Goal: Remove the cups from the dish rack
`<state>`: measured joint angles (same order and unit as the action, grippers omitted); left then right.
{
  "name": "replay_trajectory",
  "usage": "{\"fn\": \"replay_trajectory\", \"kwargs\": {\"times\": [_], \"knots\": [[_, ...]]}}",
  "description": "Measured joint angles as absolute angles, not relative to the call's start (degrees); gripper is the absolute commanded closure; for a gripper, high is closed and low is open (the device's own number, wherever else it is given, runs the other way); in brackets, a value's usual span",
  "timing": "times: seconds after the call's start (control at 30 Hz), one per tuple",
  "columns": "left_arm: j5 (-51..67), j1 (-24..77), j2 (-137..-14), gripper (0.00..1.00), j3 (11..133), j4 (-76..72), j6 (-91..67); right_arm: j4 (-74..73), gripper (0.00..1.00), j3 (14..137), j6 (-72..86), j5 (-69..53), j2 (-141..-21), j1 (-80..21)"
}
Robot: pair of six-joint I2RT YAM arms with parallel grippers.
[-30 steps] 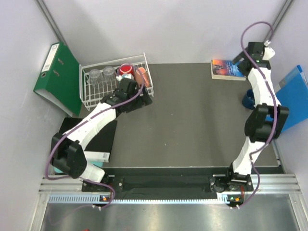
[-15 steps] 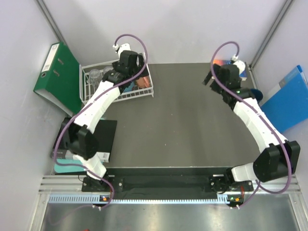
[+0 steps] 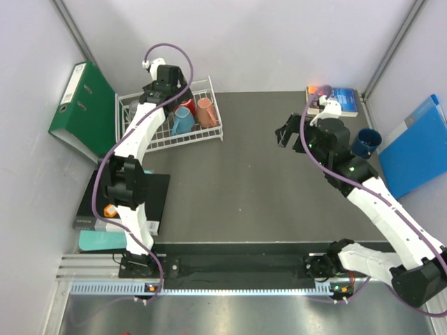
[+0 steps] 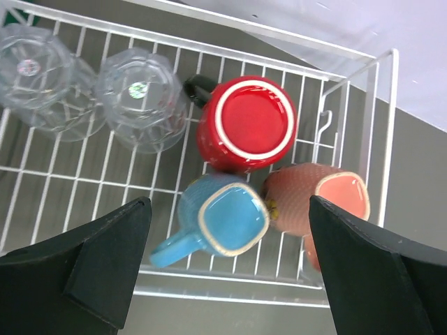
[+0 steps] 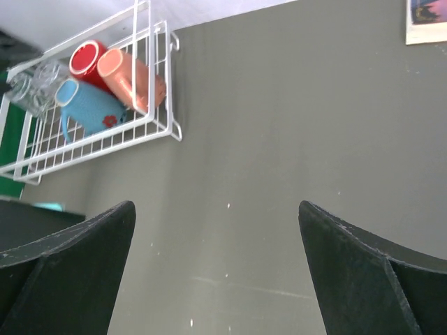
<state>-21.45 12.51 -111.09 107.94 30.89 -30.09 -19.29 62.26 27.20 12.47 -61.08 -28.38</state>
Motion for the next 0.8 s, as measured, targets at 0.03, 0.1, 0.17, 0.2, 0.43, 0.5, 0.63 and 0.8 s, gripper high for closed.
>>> {"fn": "replay_trajectory", "kwargs": {"times": [0.03,0.1,0.17,0.2,0.43,0.5,0.63,0.8], "knots": [[-21.23,12.53,-111.74,0.01,108.44,30.57,-30.02,-19.35,0.0,61.89,27.05,12.29,-60.55,-28.56],[-20.34,12.75,-112.64,0.01,108.55,30.46,-29.61,-19.66,0.0,60.99,26.7,12.21,-59.61,-28.77],[-19.22,12.84,-113.3,0.01,107.81,29.98,-28.62,-20.14,0.0,60.34,26.48,12.23,-59.22,-28.75],[-18.61,12.86,-113.43,0.01,107.07,29.87,-28.08,-20.4,0.0,60.01,26.33,12.23,-59.16,-28.75],[-14.24,12.73,-114.93,0.01,101.56,29.43,-25.54,-20.88,0.0,58.85,25.91,11.62,-59.07,-28.77],[-13.93,12.67,-115.04,0.01,100.73,29.58,-25.3,-20.82,0.0,58.85,25.89,11.4,-59.13,-28.75],[-13.39,12.36,-115.28,0.01,100.66,28.84,-25.1,-20.75,0.0,58.85,25.89,10.81,-59.7,-28.75],[-12.86,11.64,-116.9,0.01,100.66,27.44,-25.15,-20.67,0.0,58.76,25.87,10.2,-60.03,-28.77]]}}
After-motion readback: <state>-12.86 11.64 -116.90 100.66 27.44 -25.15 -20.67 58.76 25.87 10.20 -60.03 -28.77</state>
